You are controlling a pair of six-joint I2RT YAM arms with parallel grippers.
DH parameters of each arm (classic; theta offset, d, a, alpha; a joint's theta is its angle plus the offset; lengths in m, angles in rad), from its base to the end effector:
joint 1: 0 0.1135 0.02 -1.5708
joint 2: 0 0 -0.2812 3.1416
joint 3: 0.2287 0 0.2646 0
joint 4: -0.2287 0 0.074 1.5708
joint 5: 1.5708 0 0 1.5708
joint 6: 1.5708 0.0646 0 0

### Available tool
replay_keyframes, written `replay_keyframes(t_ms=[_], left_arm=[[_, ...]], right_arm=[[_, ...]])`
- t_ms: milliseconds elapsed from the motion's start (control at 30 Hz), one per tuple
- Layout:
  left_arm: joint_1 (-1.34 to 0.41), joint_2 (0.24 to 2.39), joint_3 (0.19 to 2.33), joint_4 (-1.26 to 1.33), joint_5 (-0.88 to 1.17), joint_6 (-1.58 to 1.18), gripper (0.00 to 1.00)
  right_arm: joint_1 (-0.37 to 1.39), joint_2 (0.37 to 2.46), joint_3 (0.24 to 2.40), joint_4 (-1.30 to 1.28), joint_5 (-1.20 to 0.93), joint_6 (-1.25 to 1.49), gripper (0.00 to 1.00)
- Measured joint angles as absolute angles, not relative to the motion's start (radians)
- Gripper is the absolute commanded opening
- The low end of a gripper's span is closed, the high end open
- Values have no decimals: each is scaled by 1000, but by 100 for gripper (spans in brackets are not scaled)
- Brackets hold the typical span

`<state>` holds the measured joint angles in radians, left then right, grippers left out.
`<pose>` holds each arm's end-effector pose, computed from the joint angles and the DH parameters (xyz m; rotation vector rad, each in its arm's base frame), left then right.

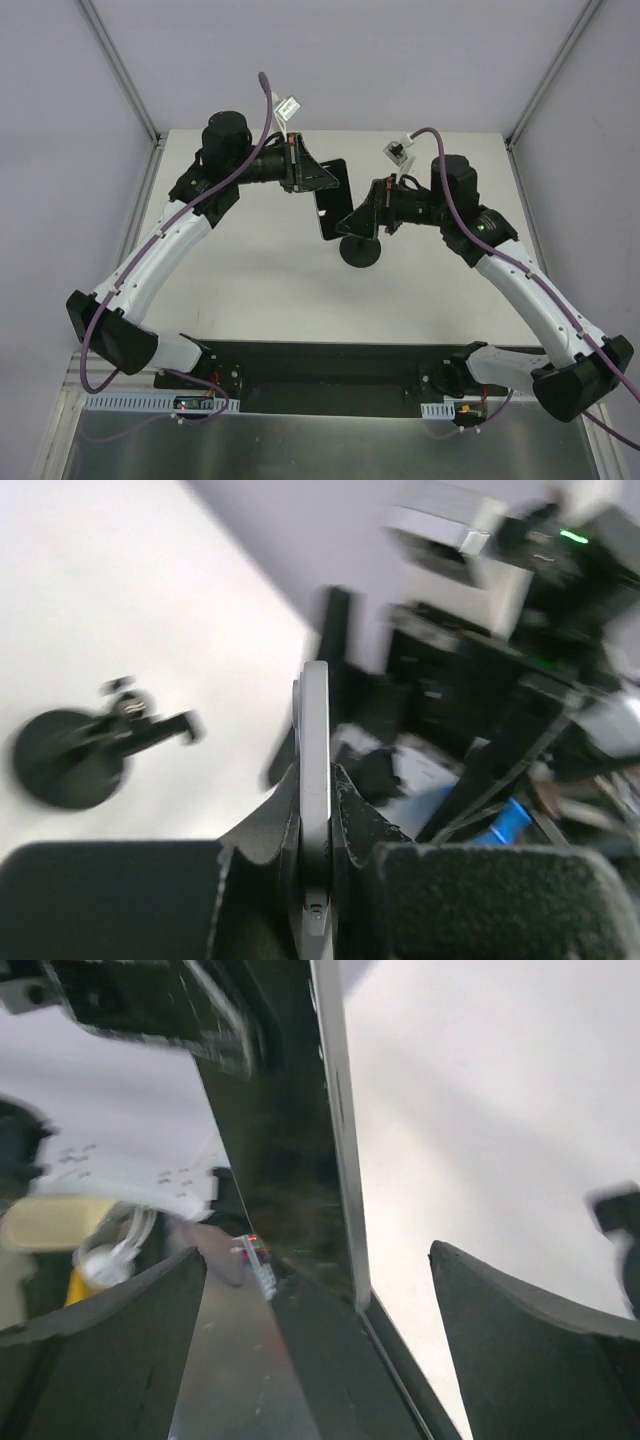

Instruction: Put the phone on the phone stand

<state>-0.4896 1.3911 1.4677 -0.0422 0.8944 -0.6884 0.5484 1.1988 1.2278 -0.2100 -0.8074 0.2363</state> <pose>0.2733 -0.2027 0.4736 0.6338 1.6769 -1.5636 0.2235 0.1912 0.4215 -0.8944 1.6444 1.2581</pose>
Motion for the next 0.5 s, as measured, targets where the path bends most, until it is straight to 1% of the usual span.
replay_keyframes(t_ms=[167,200,300,333,433,500], left_arm=[[-481,1316,1449,-312,531,-552,0],[-476,1298,1441,-350,465,-535,0],[-470,1254,1425,-439,313,-507,0],[-469,1243,1424,-462,273,-501,0],[-470,1226,1424,-505,197,-481,0],[-470,1224,1424,-521,181,-474,0]], right_arm=[[551,1103,1201,-434,-427,208,97],[556,1098,1209,-482,-357,208,93],[600,1132,1266,-612,-167,213,68],[621,1152,1283,-641,-115,221,63],[667,1222,1341,-734,23,252,63],[679,1281,1379,-789,108,270,60]])
